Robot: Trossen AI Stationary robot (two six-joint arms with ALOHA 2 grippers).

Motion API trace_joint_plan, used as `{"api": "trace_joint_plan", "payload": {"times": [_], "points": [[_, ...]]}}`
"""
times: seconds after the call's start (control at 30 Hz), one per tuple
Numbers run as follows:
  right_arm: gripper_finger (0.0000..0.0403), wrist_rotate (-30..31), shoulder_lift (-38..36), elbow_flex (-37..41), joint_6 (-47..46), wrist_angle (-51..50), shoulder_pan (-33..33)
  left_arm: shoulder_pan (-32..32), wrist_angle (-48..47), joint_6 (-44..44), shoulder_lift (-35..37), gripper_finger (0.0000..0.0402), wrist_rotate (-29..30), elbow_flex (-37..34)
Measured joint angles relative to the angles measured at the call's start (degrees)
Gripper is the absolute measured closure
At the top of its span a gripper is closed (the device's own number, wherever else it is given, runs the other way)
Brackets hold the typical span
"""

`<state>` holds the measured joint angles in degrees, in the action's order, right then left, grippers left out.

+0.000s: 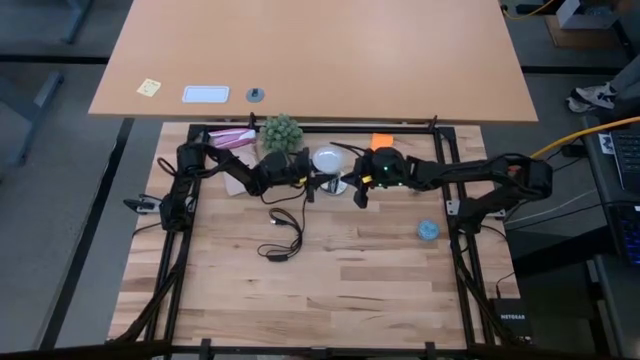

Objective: Screw lightbulb
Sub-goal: Insert the lightbulb into the lamp

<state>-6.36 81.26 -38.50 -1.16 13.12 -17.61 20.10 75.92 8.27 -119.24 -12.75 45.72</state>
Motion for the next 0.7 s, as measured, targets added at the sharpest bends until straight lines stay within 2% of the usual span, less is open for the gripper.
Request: {"api": "trace_joint_plan", "payload": {"times": [0.33, 0.53, 0.7], "points": [[0.0379, 0.3, 4.3, 0.0, -0.1, -0.1, 0.0, -1.7, 0.2, -8.6, 0.0, 0.0259, 6.5, 0.4], [0.0379, 0.3, 5.8, 0.0, -1.9, 0.0, 0.0, -1.7, 0.4, -10.6, -0.7, 0.0261, 7.0, 2.6], [0.0379, 0.2, 6.5, 0.0, -2.0, -0.2, 0.0, -1.7, 0.4, -10.0, -4.0, 0.0261, 7.0, 5.4]]}}
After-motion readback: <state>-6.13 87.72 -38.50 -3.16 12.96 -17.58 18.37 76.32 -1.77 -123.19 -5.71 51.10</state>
